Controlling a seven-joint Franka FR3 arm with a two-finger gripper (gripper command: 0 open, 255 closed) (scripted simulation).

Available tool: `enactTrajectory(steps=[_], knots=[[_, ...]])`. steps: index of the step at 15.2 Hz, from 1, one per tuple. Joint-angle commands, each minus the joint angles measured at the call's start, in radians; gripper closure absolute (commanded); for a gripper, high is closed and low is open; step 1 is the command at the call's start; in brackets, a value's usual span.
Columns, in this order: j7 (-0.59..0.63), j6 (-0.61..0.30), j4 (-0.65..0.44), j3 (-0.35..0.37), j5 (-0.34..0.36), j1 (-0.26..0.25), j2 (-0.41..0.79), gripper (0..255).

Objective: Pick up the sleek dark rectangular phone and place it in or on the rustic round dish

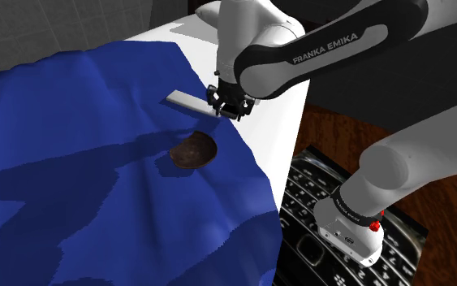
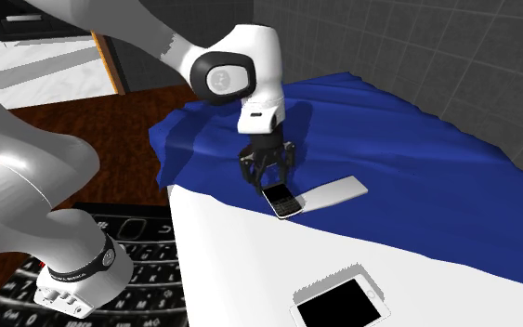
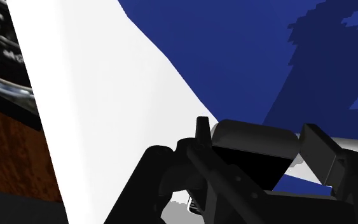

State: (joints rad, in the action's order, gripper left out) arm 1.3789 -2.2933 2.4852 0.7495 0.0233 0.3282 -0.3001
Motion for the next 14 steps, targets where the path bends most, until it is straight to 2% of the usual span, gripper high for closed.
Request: enactTrajectory(steps=[1, 14], knots=[[-0.017, 0.034, -0.018, -0.012, -0.014, -0.007, -0.019, 255], [-0.085, 0.208, -0.12, -0.071, -0.06, -0.035, -0.105, 255]])
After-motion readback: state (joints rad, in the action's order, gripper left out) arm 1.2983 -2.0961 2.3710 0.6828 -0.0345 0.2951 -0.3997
